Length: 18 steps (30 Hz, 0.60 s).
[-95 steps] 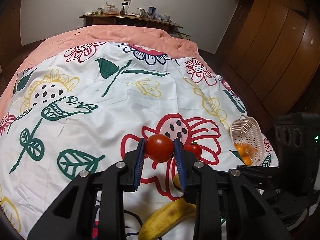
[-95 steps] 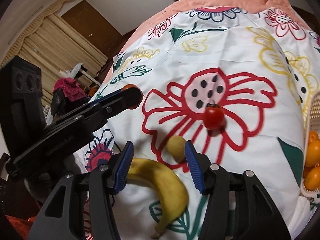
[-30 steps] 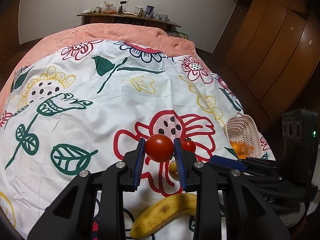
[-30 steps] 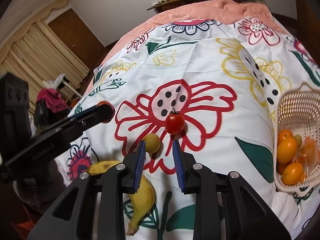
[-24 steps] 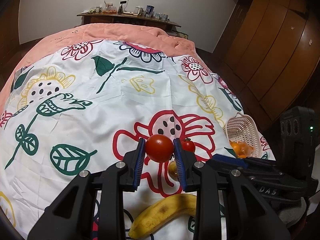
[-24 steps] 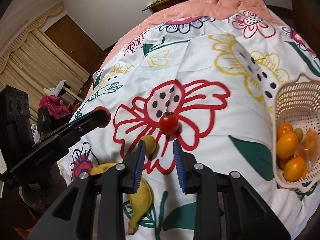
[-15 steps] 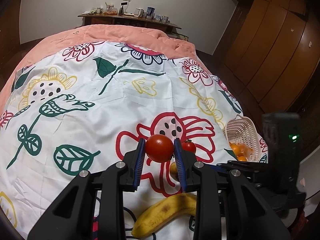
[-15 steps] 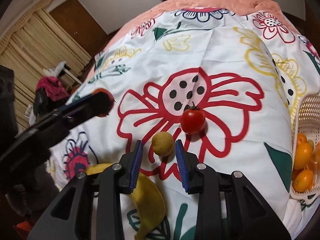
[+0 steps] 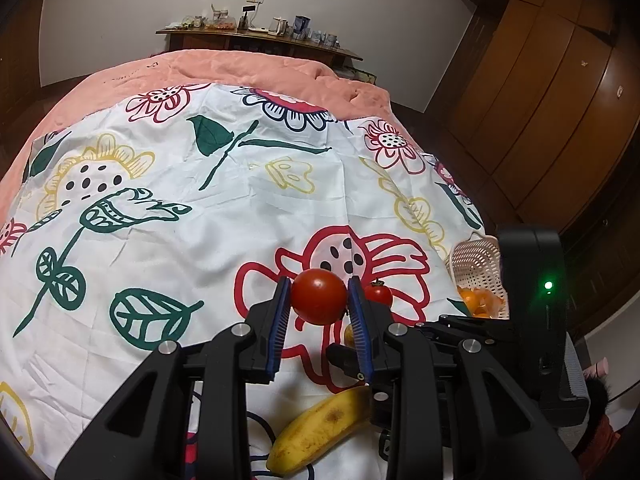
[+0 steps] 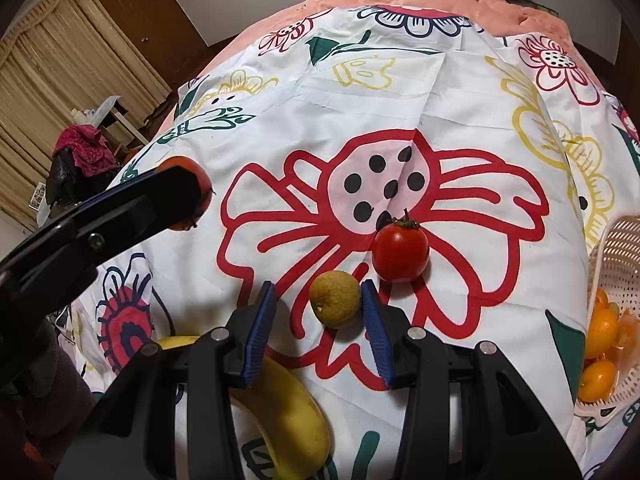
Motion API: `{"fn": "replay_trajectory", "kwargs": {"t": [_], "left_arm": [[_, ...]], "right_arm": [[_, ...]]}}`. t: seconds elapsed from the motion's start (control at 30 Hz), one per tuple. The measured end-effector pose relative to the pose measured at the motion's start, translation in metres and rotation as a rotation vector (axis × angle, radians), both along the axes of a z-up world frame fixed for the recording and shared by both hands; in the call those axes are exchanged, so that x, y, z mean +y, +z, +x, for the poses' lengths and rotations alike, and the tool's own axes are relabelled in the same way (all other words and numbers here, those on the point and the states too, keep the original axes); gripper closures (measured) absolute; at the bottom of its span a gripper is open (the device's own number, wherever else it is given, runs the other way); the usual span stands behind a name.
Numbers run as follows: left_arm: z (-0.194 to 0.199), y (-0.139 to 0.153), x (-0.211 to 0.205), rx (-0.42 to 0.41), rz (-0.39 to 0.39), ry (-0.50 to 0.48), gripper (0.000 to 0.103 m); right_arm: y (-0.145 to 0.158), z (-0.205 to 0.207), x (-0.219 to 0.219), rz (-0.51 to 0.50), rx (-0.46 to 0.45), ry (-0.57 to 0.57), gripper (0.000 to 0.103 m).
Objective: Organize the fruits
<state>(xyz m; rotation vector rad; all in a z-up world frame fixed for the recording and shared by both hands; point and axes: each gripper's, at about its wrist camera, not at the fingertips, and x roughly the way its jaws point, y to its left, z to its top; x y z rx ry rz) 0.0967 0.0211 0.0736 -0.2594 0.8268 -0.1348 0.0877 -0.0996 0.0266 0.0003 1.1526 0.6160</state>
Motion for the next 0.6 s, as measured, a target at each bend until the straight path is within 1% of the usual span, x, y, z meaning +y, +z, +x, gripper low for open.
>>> {"fn": "replay_trajectory", "kwargs": {"t": [0.03, 0.07, 0.1, 0.13, 0.23, 0.37, 0.6], "left_arm": [[0.000, 0.000, 0.000, -0.001, 0.000, 0.000, 0.073], [0.000, 0.001, -0.001, -0.001, 0.000, 0.001, 0.073], [0.000, 0.001, 0.000, -0.001, 0.000, 0.001, 0.073], [0.000, 0.001, -0.001, 0.000, 0.001, 0.001, 0.073], [-0.001, 0.002, -0.001, -0.003, 0.002, -0.001, 0.073], [0.000, 0.003, -0.002, -0.004, 0.006, -0.002, 0.073], [0.001, 0.005, -0.012, -0.001, 0.019, -0.022, 0.073]], "right_arm": [[0.000, 0.000, 0.000, -0.002, -0.002, -0.001, 0.063], [0.000, 0.000, 0.000, -0.003, -0.005, 0.002, 0.068], [0.000, -0.001, 0.000, -0.001, -0.005, 0.006, 0.075], [0.001, -0.002, 0.000, 0.002, -0.005, 0.012, 0.077], [0.005, -0.007, -0.001, 0.007, -0.023, 0.021, 0.077], [0.014, -0.015, -0.013, 0.045, -0.043, 0.012, 0.077], [0.023, -0.018, -0.062, 0.114, -0.045, -0.084, 0.077]]}}
